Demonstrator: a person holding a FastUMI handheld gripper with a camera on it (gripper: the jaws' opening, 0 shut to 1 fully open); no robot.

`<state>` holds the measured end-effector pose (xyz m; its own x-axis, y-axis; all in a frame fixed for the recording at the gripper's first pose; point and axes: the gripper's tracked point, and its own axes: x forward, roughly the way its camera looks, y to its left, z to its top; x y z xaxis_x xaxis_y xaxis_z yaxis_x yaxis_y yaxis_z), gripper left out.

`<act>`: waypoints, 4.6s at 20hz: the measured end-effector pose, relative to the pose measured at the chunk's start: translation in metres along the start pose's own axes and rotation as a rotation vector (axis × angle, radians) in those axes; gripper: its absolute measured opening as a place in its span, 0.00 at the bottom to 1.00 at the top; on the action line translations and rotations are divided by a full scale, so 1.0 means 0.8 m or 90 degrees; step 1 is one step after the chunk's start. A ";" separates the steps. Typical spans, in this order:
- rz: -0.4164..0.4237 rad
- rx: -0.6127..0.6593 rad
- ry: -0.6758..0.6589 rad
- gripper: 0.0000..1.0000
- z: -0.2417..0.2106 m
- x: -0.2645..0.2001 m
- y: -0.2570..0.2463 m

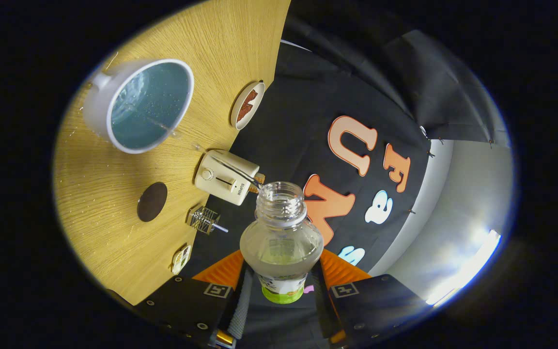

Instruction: Take the bottle from table, then pour the juice into the cup, finally place the bottle on the coaster

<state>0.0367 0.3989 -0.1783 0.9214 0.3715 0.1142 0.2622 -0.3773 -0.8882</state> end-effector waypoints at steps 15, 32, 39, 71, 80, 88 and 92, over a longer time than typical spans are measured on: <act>-0.001 -0.043 -0.017 0.60 0.011 0.001 -0.009; -0.001 -0.082 -0.031 0.60 0.016 -0.002 -0.015; -0.009 -0.095 -0.039 0.60 0.020 -0.003 -0.015; 0.158 0.389 0.071 0.60 -0.013 -0.005 0.057; 0.149 0.616 0.121 0.60 -0.046 0.044 0.060; 0.189 0.838 0.199 0.61 -0.059 0.097 0.129; 0.216 0.953 0.224 0.61 -0.050 0.117 0.165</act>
<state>0.1691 0.3499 -0.2671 0.9496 0.1592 -0.2699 -0.2771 0.8290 -0.4859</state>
